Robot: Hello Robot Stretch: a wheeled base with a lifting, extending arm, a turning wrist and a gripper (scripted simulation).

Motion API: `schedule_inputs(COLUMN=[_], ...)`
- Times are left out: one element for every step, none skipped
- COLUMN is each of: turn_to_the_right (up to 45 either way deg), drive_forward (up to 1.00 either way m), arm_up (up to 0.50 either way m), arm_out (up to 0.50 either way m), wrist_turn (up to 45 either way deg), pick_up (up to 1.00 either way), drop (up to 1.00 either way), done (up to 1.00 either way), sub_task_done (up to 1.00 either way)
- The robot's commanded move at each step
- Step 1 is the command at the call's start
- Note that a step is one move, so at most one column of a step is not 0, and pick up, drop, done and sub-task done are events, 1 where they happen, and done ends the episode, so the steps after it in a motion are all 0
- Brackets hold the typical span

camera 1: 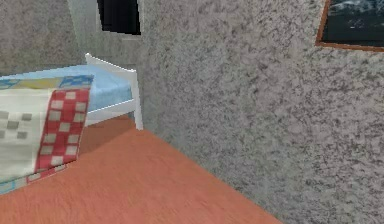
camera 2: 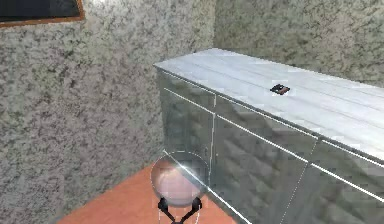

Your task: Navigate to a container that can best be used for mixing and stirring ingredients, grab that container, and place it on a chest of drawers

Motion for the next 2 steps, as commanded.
schedule_inputs(turn_to_the_right=[45.0,36.0], drive_forward=[0.0,0.0], arm_up=[0.0,0.0], arm_out=[0.0,0.0], wrist_turn=[0.0,0.0], pick_up=[0.0,0.0], drop=[0.0,0.0], done=[0.0,0.0], sub_task_done=[0.0,0.0])
